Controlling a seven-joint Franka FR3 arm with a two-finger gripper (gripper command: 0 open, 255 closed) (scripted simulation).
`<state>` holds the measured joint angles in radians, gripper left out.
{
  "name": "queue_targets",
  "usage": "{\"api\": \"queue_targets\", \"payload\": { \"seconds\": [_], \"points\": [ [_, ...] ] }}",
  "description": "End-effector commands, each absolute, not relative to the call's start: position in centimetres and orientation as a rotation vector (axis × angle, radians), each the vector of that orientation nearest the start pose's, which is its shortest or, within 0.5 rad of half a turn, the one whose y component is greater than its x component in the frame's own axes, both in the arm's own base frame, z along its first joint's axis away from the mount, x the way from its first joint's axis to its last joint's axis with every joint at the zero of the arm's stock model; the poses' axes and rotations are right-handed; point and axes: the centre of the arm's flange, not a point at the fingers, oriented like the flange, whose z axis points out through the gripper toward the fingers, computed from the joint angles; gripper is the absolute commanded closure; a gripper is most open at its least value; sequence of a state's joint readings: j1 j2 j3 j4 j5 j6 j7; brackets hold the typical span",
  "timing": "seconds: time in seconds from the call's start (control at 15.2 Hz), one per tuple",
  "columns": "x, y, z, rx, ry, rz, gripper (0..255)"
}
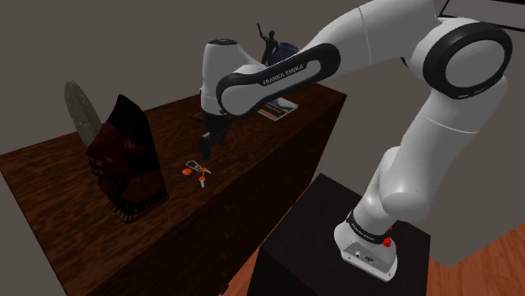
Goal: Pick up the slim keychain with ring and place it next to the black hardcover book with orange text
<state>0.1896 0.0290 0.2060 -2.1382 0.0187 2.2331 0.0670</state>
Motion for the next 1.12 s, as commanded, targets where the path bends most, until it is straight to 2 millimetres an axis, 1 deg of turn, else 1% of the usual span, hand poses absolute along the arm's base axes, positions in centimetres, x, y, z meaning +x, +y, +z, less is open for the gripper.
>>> {"api": "queue_targets", "payload": {
  "seconds": [0.0,0.07,0.13,0.53,0.59,1.06],
  "points": [
    [51.6,23.2,38.3,-3.047,-0.526,-0.094,0],
    [52.1,24.1,37.6,-3.037,-0.543,-0.093,0],
    [52.2,24.3,37.4,-3.035,-0.547,-0.093,0],
    [52.4,24.5,34.2,-3.035,-0.547,-0.093,0],
    [52.4,24.6,33.4,-3.035,-0.547,-0.093,0],
    [52.4,24.6,33.4,-3.035,-0.547,-0.093,0]
  ]
}}
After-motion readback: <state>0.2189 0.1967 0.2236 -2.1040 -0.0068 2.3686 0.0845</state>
